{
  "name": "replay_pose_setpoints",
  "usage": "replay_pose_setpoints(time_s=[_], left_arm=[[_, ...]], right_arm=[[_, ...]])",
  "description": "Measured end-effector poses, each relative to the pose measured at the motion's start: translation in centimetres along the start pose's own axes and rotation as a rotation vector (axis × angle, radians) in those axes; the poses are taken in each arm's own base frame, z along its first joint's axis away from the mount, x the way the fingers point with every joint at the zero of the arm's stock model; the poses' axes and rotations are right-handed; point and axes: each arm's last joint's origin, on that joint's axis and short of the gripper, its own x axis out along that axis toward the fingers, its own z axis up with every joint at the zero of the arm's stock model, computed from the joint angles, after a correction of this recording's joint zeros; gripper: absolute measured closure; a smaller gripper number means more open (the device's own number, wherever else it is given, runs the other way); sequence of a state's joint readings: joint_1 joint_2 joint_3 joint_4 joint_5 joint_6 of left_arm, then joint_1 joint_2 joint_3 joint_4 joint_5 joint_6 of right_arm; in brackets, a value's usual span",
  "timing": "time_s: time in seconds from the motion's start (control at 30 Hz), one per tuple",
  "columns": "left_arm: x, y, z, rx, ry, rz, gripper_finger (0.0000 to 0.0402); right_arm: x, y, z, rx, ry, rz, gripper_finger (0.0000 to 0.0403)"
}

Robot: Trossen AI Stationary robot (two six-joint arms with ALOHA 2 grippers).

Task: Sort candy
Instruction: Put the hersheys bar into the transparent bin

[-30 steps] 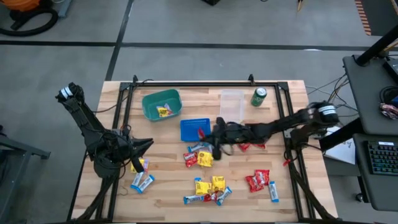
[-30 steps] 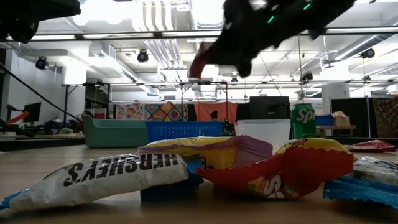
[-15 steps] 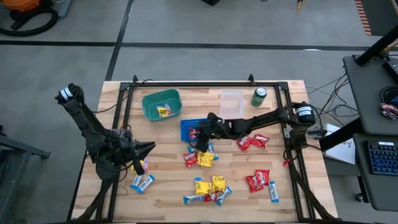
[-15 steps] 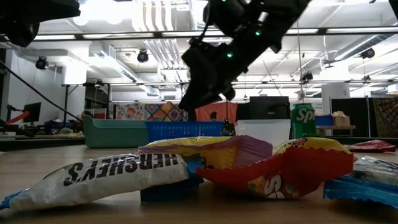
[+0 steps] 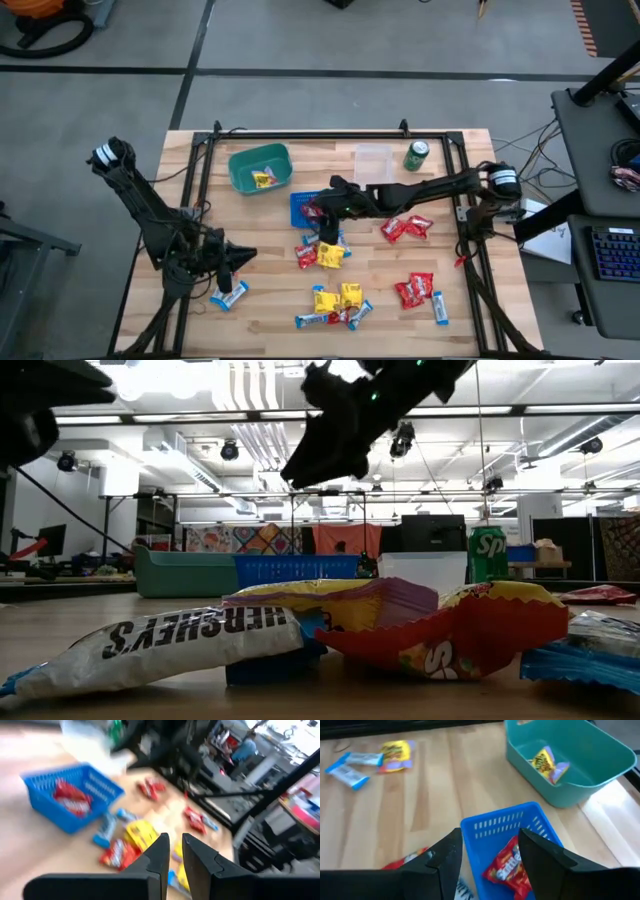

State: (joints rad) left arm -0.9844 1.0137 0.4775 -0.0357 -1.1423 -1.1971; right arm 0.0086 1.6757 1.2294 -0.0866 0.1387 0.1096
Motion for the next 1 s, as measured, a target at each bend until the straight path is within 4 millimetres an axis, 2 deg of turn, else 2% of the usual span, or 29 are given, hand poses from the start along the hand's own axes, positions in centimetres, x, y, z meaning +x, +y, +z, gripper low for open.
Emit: replay_pose_setpoints(time_s=[0.2, 0.4, 0.5, 0.67, 0.83, 1.0], left_arm=[[0.8, -0.7, -1.6, -0.082, 0.135, 0.003, 0.0365], [1.4, -2.3, -3.0, -0.202, 0.366, 0.068, 0.0365], [1.5, -3.2, -3.6, -0.225, 0.519, 0.168, 0.0365], [1.1, -4.8, -3.8, -0.22, 0.747, 0.433, 0.0365], [1.1, -6.3, -3.8, -0.155, 0.823, 0.611, 0.0365], [1.3, -6.1, -4.9, -0.191, 0.862, 0.716, 0.0365]], right_arm=[[-2.2, -0.1, 1.4, -0.044, -0.058, 0.039, 0.0218], [-3.0, -0.1, 1.9, -0.07, -0.083, 0.04, 0.0218], [-3.1, -0.1, 2.0, -0.072, -0.087, 0.041, 0.0218], [-2.9, -0.1, 1.8, -0.073, -0.079, 0.04, 0.0218], [-2.9, -0.1, 1.8, -0.073, -0.079, 0.04, 0.0218], [-2.9, -0.1, 1.8, -0.074, -0.079, 0.04, 0.0218]])
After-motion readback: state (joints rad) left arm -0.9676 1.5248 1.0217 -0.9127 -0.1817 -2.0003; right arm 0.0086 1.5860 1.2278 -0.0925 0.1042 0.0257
